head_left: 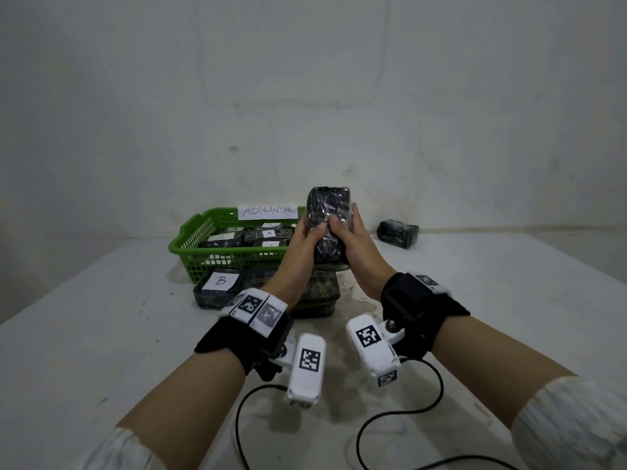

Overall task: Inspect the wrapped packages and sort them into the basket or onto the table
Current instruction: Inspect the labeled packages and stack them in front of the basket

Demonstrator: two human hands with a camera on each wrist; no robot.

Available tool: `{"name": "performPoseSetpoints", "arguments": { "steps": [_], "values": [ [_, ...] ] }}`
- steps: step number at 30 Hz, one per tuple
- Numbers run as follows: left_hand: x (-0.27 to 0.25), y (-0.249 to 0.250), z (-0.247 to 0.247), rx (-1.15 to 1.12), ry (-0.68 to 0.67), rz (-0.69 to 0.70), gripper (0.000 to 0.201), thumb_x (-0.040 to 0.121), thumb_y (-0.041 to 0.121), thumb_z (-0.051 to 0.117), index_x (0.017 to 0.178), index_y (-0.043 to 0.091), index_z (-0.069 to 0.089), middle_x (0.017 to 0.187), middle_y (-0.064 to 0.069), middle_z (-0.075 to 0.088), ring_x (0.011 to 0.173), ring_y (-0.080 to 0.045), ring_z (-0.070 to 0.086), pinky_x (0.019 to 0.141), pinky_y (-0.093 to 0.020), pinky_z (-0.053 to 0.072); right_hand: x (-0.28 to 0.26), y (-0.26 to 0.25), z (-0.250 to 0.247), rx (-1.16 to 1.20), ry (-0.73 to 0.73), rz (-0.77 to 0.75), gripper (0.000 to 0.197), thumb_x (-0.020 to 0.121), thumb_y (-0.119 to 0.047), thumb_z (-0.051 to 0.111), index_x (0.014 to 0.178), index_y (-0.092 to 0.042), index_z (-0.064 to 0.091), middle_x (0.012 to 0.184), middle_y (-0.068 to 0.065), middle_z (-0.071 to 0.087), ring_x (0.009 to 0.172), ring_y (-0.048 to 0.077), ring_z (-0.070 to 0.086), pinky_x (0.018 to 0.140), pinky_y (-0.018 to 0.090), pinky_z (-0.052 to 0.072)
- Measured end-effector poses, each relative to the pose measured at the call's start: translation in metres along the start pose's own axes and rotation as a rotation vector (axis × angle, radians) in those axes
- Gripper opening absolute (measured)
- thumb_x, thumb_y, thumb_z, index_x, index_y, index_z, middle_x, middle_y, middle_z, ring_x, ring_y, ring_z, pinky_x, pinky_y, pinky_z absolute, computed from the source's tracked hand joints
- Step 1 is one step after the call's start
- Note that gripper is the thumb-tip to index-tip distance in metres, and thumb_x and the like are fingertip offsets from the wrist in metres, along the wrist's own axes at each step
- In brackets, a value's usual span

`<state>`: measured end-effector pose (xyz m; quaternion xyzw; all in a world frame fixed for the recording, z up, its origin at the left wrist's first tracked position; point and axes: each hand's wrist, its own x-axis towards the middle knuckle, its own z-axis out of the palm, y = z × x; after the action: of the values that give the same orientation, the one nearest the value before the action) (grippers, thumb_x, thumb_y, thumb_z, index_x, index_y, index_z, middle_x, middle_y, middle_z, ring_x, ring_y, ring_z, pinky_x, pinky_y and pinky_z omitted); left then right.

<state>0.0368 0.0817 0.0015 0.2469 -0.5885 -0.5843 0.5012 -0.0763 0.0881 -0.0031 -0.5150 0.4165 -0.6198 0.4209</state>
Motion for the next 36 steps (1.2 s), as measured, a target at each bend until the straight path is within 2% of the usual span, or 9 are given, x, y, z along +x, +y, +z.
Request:
{"name": "performPoseSetpoints", "arguments": {
  "steps": [6, 10, 16, 19, 22, 25, 28, 32, 36],
  "values": [
    [0.007, 0.003, -0.004, -0.11, 0.065, 0.002, 0.037, 0.1, 0.02, 0.041, 0.137, 0.017, 0.042, 0.125, -0.007, 0.063, 0.115, -0.021, 0.061, 0.095, -0.036, 0.05, -0.008, 0.002, 0.006, -0.135, -0.089, 0.058, 0.108, 0.074, -0.068, 0.064, 0.146, -0.048, -0.015, 0.159, -0.006, 0.019, 0.14, 0.017, 0.035, 0.112, 0.048, 0.035],
    [0.005, 0.0, -0.008, -0.142, -0.012, -0.038, 0.042, 0.1, 0.012, 0.038, 0.141, 0.017, 0.038, 0.13, -0.01, 0.059, 0.114, -0.022, 0.061, 0.093, -0.035, 0.051, -0.005, 0.005, -0.001, -0.071, -0.062, 0.053, 0.085, 0.097, -0.035, 0.053, 0.151, -0.035, -0.012, 0.148, -0.003, 0.041, 0.124, 0.015, 0.053, 0.096, 0.033, 0.05],
    [0.007, -0.001, -0.016, -0.034, 0.112, 0.041, 0.052, 0.1, 0.012, 0.041, 0.145, 0.032, 0.025, 0.139, -0.007, 0.046, 0.121, -0.022, 0.053, 0.099, -0.041, 0.047, -0.01, -0.005, -0.003, -0.132, -0.08, 0.033, 0.07, 0.1, -0.043, 0.04, 0.152, -0.037, -0.006, 0.153, -0.004, 0.033, 0.131, 0.012, 0.043, 0.088, 0.022, 0.045],
    [0.012, -0.002, -0.023, 0.079, 0.181, 0.07, 0.043, 0.098, 0.007, 0.043, 0.132, 0.032, 0.043, 0.137, -0.004, 0.043, 0.124, -0.025, 0.05, 0.099, -0.045, 0.047, -0.008, -0.006, -0.009, -0.187, 0.071, -0.06, 0.08, 0.095, -0.027, 0.058, 0.153, -0.034, 0.004, 0.149, 0.001, 0.032, 0.131, 0.019, 0.044, 0.102, 0.035, 0.044],
    [0.009, 0.003, -0.018, 0.042, 0.158, 0.019, 0.034, 0.101, 0.009, 0.036, 0.129, 0.024, 0.049, 0.127, -0.007, 0.056, 0.111, -0.022, 0.059, 0.087, -0.038, 0.052, -0.009, -0.009, -0.011, -0.272, 0.065, -0.08, 0.092, 0.081, -0.023, 0.075, 0.152, -0.03, 0.015, 0.134, 0.004, 0.036, 0.119, 0.021, 0.05, 0.097, 0.034, 0.048],
    [0.006, 0.005, -0.011, -0.044, 0.115, -0.02, 0.024, 0.102, 0.026, 0.036, 0.125, 0.022, 0.041, 0.113, -0.007, 0.061, 0.094, -0.018, 0.062, 0.082, -0.043, 0.051, -0.01, -0.012, -0.01, -0.185, 0.054, -0.048, 0.065, 0.078, -0.039, 0.073, 0.133, -0.035, 0.038, 0.132, 0.012, 0.038, 0.115, 0.024, 0.055, 0.094, 0.039, 0.053],
    [0.006, 0.003, -0.004, -0.063, 0.093, -0.024, 0.028, 0.098, 0.034, 0.043, 0.119, 0.02, 0.03, 0.121, -0.012, 0.053, 0.096, -0.021, 0.06, 0.083, -0.043, 0.052, -0.011, -0.016, -0.004, -0.064, 0.076, 0.011, 0.038, 0.088, -0.055, 0.057, 0.114, -0.033, 0.038, 0.128, 0.015, 0.047, 0.104, 0.023, 0.063, 0.089, 0.041, 0.056],
    [0.01, 0.004, 0.004, -0.069, 0.102, -0.011, 0.032, 0.096, 0.034, 0.047, 0.115, 0.022, 0.025, 0.132, -0.016, 0.047, 0.1, -0.023, 0.06, 0.084, -0.04, 0.053, -0.014, -0.02, 0.002, -0.005, 0.112, -0.005, 0.034, 0.096, -0.044, 0.048, 0.11, -0.02, 0.028, 0.096, 0.003, 0.056, 0.07, 0.011, 0.064, 0.065, 0.027, 0.057],
    [0.011, 0.007, 0.007, -0.107, 0.095, -0.03, 0.037, 0.095, 0.033, 0.051, 0.118, 0.022, 0.024, 0.132, -0.018, 0.049, 0.102, -0.026, 0.061, 0.088, -0.043, 0.052, -0.017, -0.022, 0.007, 0.012, 0.121, -0.07, 0.029, 0.1, -0.036, 0.046, 0.11, -0.018, 0.026, 0.092, 0.003, 0.057, 0.066, 0.01, 0.062, 0.056, 0.021, 0.055]
  ]
}}
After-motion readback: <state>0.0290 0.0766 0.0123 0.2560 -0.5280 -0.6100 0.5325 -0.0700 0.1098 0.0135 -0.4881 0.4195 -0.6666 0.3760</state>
